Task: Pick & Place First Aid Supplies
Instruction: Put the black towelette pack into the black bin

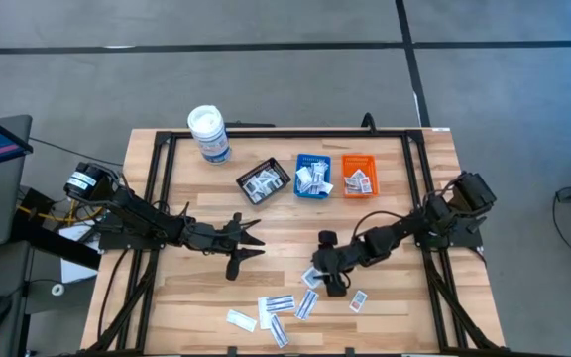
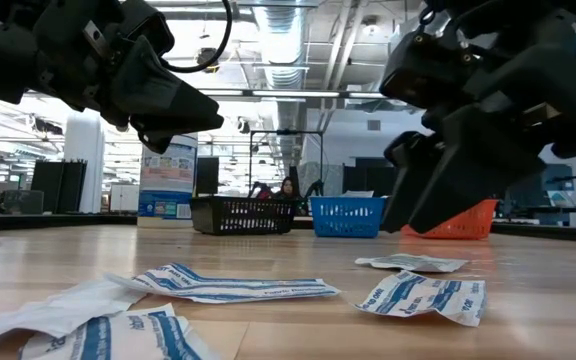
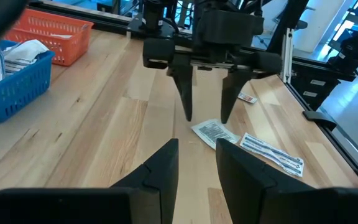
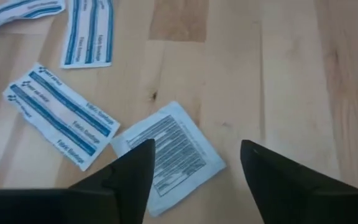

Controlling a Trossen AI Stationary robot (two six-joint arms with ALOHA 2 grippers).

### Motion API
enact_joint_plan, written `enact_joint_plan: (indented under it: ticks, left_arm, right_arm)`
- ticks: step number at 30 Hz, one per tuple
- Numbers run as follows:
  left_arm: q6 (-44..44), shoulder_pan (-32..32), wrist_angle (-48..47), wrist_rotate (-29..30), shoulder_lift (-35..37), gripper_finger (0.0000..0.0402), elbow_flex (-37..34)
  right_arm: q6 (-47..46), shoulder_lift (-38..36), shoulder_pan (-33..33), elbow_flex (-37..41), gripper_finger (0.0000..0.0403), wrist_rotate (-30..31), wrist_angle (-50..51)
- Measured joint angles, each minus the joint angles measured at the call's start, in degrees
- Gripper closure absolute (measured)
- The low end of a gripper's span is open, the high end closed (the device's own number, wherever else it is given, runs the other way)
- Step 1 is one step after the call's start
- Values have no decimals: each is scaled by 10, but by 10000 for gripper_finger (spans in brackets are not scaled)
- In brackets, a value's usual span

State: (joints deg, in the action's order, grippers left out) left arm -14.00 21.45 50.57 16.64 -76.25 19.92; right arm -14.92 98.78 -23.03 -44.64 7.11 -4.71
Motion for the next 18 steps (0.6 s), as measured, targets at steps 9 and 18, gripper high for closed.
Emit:
enact_joint_plan:
  ticks: [9,18]
  left_arm:
    - [0,0,-2,0,0,294,0]
    - [0,0,-3,0,0,294,0]
  right_arm:
    - [-9,49,-6,-3,175,11,-14]
    - [-5,78,-5,-5,216,38,1]
